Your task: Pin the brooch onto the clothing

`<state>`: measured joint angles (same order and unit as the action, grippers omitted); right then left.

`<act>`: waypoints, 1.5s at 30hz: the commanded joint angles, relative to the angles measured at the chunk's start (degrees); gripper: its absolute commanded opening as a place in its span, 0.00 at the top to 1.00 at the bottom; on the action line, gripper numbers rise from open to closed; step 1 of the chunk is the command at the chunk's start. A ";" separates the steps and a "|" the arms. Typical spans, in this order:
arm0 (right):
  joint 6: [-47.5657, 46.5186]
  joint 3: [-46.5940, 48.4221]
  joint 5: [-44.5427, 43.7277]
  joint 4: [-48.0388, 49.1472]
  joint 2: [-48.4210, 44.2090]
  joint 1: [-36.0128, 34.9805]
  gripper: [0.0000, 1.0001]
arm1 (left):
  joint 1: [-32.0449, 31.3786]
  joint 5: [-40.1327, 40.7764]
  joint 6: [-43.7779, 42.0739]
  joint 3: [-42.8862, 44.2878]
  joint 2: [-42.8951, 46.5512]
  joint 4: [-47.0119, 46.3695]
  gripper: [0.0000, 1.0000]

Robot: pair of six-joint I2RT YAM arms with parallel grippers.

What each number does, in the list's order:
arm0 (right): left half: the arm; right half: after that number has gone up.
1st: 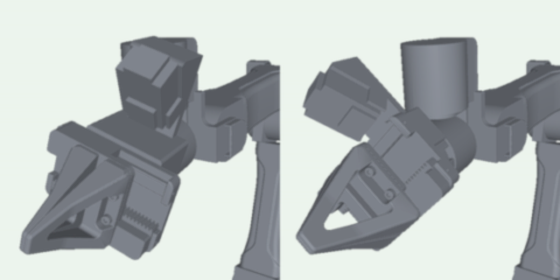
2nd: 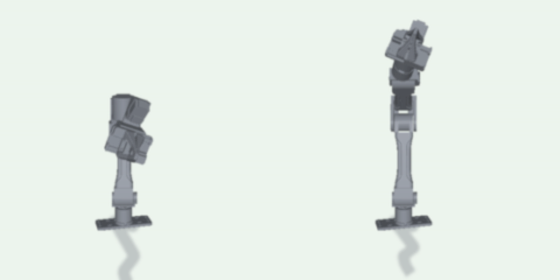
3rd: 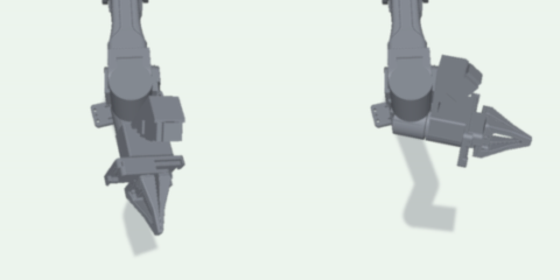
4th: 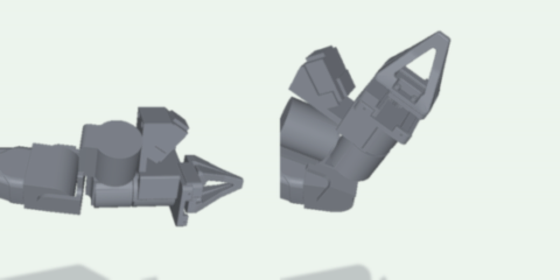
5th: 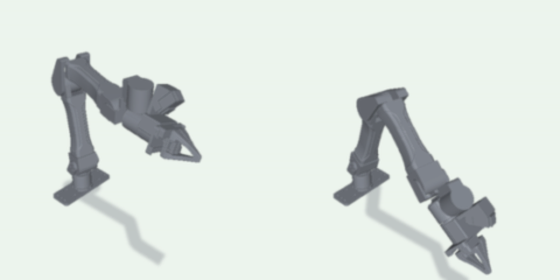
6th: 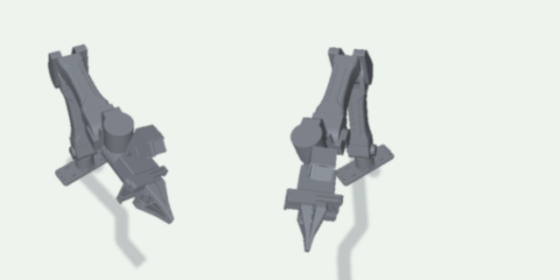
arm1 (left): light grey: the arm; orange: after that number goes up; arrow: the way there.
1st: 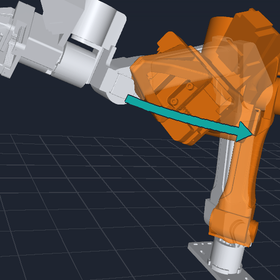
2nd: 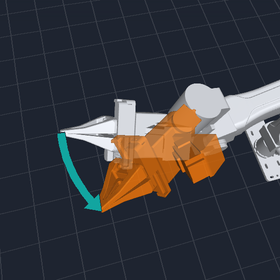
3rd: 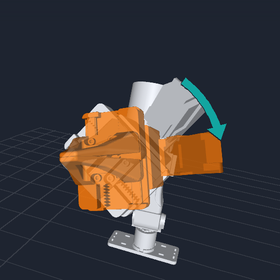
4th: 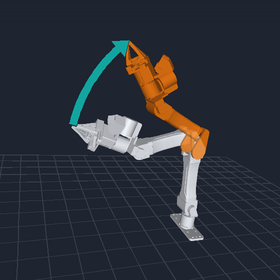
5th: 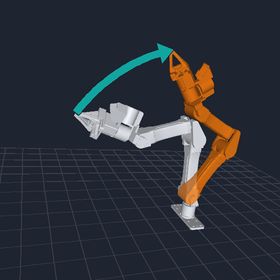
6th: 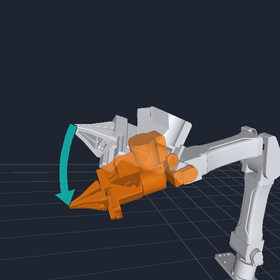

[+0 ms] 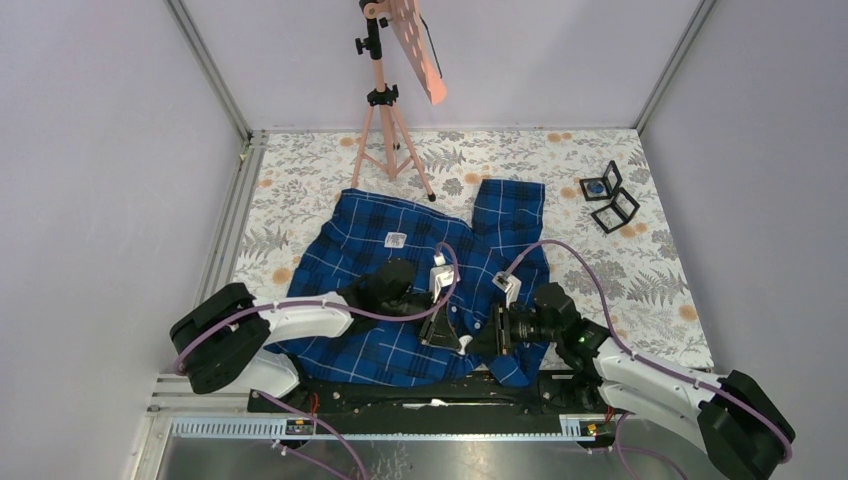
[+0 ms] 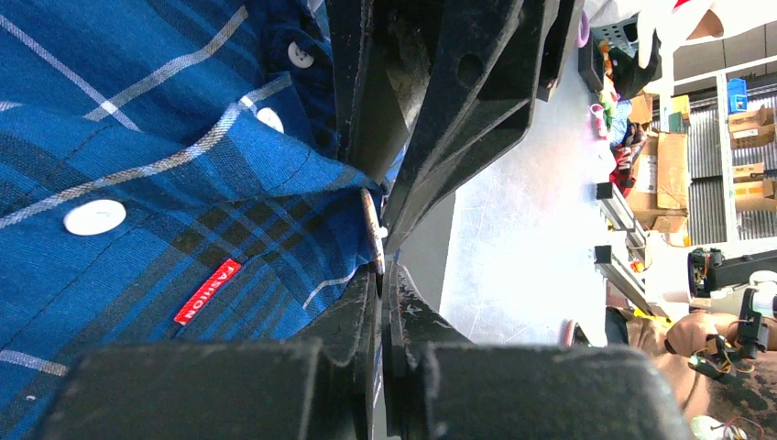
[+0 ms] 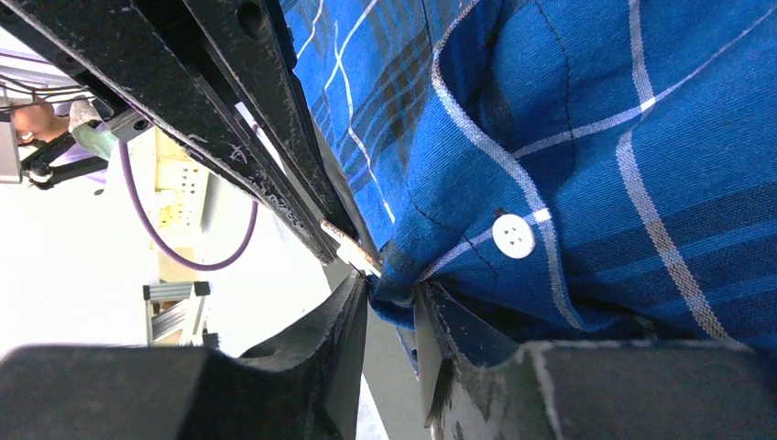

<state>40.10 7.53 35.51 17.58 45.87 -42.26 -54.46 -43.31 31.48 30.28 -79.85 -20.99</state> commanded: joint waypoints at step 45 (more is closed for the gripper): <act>-1.76 1.98 -4.46 -6.01 -8.86 1.42 0.50 | 3.70 -7.92 1.42 4.55 -3.85 -3.40 1.00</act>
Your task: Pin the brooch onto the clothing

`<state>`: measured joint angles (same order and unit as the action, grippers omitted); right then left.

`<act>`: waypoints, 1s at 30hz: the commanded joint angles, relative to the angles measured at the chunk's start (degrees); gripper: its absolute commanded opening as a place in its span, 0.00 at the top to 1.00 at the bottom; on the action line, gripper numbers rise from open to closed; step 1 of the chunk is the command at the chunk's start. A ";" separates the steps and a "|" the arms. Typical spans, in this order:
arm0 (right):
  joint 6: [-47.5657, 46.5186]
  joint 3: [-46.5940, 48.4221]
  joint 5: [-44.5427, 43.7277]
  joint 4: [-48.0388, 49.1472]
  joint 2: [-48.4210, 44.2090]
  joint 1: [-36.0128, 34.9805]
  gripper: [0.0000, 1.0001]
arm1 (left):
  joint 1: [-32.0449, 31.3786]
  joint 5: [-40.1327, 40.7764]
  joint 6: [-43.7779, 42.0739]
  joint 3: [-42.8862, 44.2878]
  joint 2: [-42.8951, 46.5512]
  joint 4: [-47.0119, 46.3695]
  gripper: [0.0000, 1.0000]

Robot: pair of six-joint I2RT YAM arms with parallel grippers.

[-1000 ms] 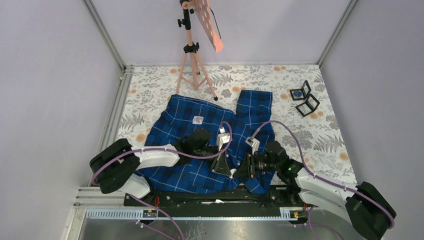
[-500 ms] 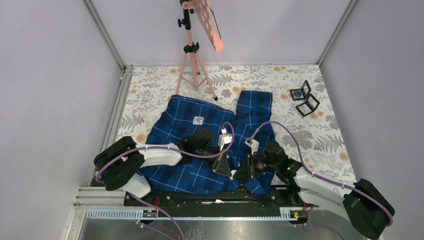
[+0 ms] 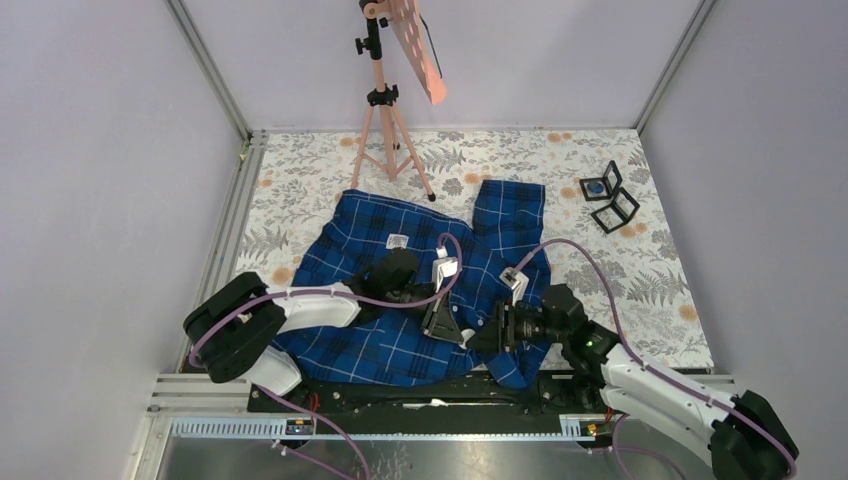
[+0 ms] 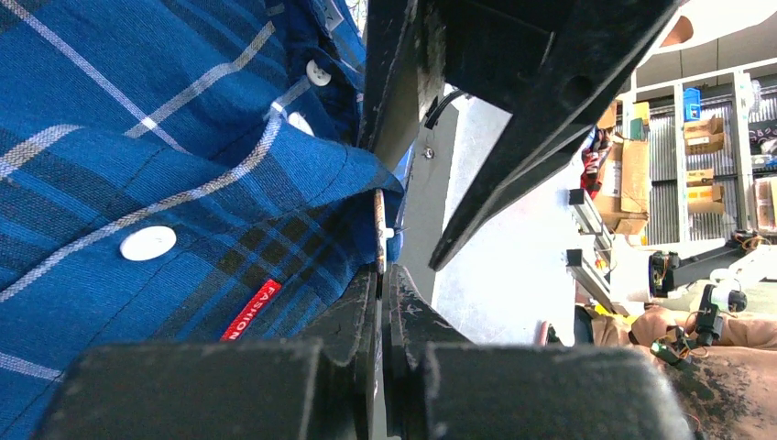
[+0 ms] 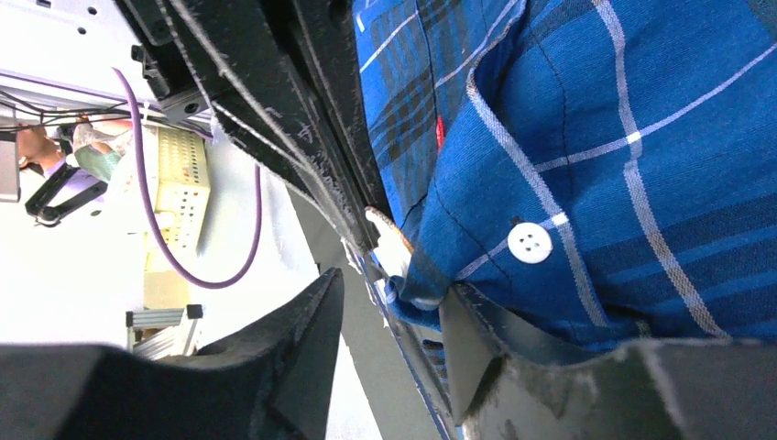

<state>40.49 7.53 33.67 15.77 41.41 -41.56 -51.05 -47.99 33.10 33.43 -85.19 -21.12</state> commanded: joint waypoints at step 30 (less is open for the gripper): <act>0.11 -0.27 4.00 5.17 0.42 3.35 0.60 | 1.40 -4.78 3.10 0.27 1.56 -7.29 1.00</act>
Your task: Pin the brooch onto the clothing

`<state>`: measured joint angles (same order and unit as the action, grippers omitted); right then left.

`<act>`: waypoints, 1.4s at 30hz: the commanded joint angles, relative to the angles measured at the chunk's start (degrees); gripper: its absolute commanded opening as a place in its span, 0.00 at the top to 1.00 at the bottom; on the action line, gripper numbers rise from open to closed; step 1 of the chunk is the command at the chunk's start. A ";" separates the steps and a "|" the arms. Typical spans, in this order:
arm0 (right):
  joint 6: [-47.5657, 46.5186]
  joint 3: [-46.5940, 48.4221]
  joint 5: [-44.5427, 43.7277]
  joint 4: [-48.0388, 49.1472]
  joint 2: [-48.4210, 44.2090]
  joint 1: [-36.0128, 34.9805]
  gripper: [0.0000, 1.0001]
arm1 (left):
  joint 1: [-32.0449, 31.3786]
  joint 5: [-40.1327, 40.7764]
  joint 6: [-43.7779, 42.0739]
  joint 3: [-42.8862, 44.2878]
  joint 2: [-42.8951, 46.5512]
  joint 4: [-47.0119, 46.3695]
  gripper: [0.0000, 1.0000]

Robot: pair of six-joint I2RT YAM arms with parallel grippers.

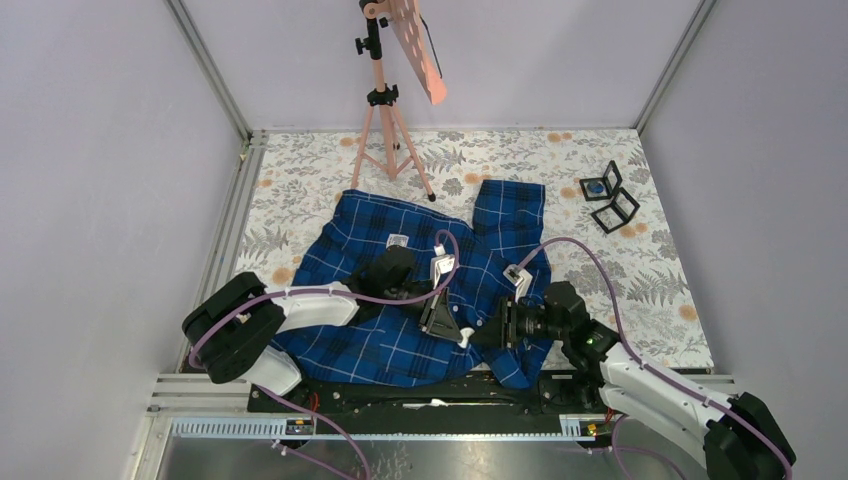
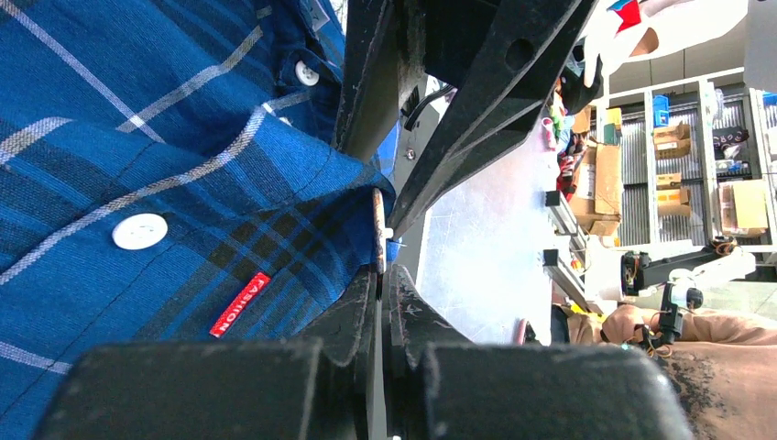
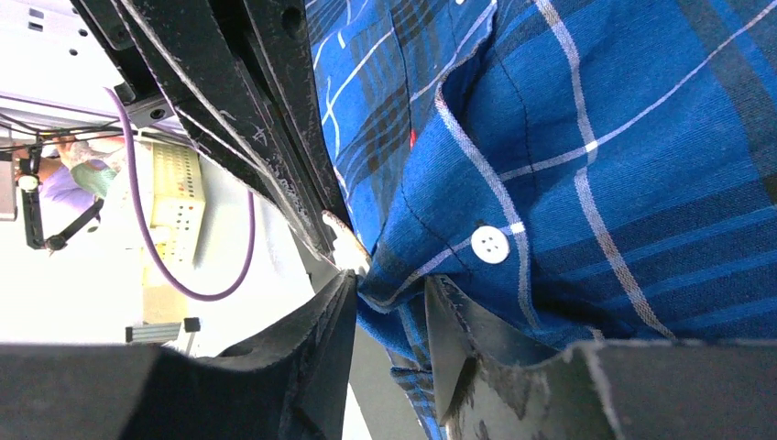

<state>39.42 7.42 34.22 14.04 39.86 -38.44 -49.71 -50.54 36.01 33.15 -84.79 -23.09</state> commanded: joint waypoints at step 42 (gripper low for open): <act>6.18 -3.10 1.07 10.84 -1.47 0.41 0.61 | 0.97 -5.64 3.63 0.09 0.13 -9.25 1.00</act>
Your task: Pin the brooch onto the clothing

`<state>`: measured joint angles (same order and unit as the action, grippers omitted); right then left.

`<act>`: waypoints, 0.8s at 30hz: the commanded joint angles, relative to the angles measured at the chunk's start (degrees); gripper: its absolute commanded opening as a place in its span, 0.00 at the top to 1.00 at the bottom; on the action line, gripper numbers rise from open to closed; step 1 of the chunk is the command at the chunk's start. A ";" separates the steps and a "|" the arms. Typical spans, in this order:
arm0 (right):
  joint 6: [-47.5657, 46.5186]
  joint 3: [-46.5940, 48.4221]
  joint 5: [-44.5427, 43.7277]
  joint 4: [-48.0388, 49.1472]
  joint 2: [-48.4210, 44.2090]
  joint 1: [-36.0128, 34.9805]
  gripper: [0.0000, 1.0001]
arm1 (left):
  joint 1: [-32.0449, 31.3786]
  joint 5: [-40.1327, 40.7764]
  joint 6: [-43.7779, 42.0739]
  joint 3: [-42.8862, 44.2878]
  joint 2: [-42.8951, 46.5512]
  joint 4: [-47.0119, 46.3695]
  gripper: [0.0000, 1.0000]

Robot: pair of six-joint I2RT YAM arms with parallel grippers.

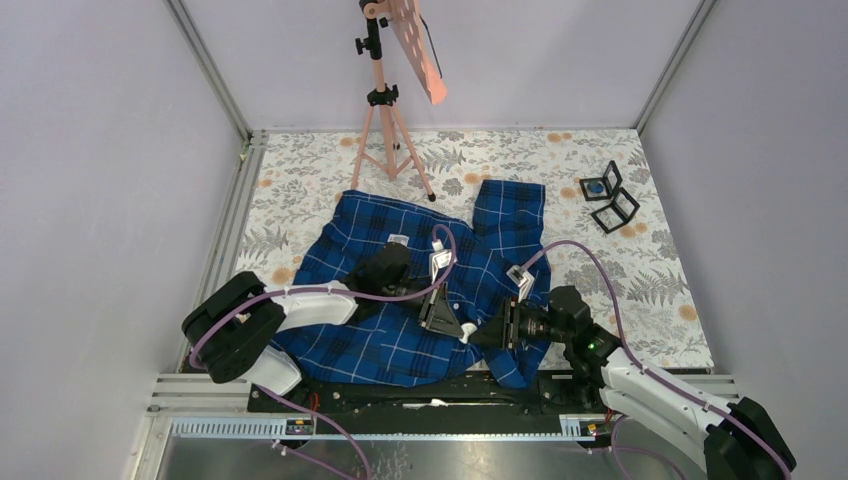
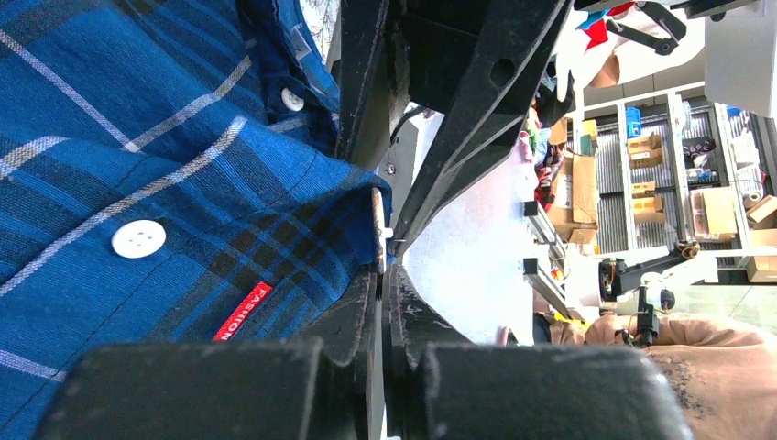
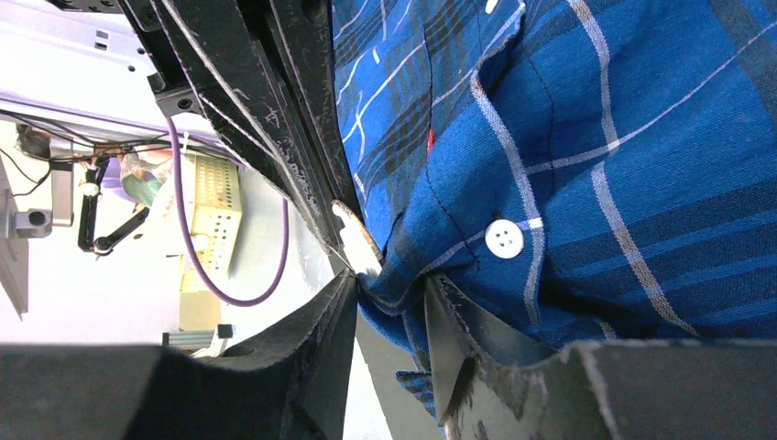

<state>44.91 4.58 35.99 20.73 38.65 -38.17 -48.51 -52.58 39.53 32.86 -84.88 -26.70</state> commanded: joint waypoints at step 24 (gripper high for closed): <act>0.45 3.01 -6.99 -1.42 7.93 0.15 0.69 | -1.72 -5.65 0.46 0.49 -0.10 -7.81 1.00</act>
<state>46.85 5.76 35.38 21.82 44.58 -38.20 -48.53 -52.38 39.46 32.38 -85.58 -27.31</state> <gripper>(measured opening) 0.322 0.024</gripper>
